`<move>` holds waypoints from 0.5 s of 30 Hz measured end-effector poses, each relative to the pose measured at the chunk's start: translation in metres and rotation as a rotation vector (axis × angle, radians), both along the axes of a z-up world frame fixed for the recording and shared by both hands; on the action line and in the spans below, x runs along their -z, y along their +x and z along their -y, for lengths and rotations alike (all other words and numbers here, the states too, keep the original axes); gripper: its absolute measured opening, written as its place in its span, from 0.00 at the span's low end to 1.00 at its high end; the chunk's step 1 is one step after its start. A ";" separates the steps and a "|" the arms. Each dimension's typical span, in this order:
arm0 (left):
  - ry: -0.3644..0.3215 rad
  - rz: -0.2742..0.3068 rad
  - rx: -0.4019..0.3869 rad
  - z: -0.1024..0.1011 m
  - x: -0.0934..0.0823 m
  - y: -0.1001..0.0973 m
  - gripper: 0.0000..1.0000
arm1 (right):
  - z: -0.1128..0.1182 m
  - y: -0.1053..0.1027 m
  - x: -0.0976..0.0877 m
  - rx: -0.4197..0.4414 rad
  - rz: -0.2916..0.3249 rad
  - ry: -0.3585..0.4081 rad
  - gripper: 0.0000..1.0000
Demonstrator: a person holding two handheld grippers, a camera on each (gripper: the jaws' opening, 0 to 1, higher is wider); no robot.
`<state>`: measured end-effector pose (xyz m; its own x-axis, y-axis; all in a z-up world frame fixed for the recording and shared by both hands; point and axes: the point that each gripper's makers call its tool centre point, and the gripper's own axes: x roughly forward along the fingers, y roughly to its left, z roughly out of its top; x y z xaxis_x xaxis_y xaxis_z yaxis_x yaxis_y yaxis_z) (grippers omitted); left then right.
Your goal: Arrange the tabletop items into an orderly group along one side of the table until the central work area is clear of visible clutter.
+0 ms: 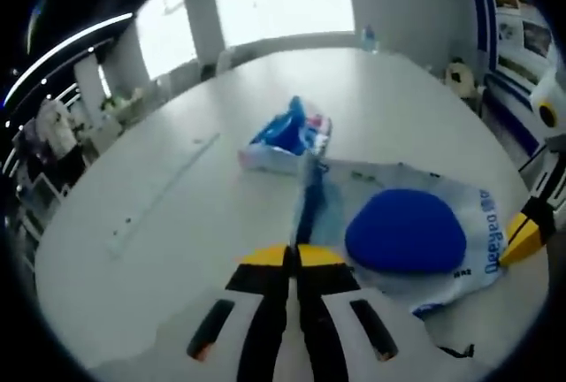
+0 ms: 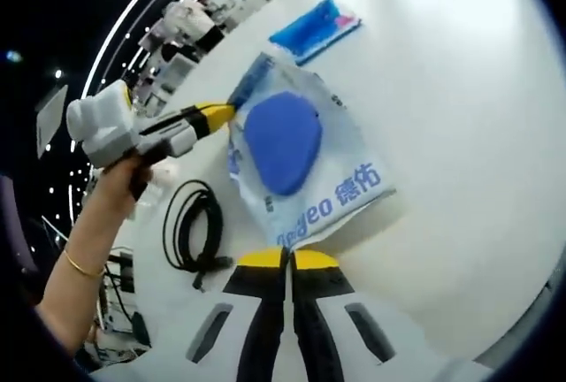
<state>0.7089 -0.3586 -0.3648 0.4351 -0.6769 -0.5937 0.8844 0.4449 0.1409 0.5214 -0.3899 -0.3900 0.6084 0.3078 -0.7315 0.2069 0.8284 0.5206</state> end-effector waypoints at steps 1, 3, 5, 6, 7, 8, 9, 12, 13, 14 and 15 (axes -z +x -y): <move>-0.001 0.000 -0.002 -0.002 -0.002 -0.001 0.00 | 0.000 0.000 0.000 -0.003 -0.002 -0.001 0.01; 0.001 0.002 -0.004 -0.005 -0.005 -0.003 0.00 | 0.000 -0.001 -0.001 -0.004 -0.002 0.004 0.01; 0.016 0.017 0.000 -0.010 -0.008 -0.004 0.00 | -0.002 0.000 -0.004 -0.015 0.012 0.012 0.01; 0.029 0.023 0.002 -0.015 -0.010 -0.004 0.00 | 0.000 0.000 -0.007 -0.015 0.018 0.012 0.01; 0.032 0.022 -0.001 -0.017 -0.011 -0.005 0.00 | 0.001 0.001 -0.007 -0.015 0.020 0.011 0.01; 0.034 0.022 -0.006 -0.021 -0.012 -0.005 0.00 | 0.003 0.002 -0.008 -0.011 0.026 0.008 0.01; 0.034 0.021 -0.013 -0.025 -0.014 -0.006 0.00 | 0.007 0.004 -0.010 -0.011 0.034 -0.003 0.01; 0.035 0.021 -0.027 -0.033 -0.017 -0.008 0.00 | 0.014 0.009 -0.013 -0.010 0.054 -0.028 0.01; 0.038 0.023 -0.030 -0.036 -0.019 -0.009 0.00 | 0.017 0.010 -0.015 -0.008 0.058 -0.031 0.01; 0.039 0.028 -0.034 -0.040 -0.020 -0.010 0.00 | 0.021 0.014 -0.018 -0.004 0.074 -0.047 0.01; 0.044 0.034 -0.036 -0.043 -0.022 -0.011 0.00 | 0.025 0.018 -0.021 -0.009 0.096 -0.073 0.01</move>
<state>0.6983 -0.3159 -0.3426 0.4794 -0.6339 -0.6069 0.8622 0.4692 0.1910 0.5390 -0.4148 -0.3688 0.6745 0.2612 -0.6905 0.1514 0.8665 0.4756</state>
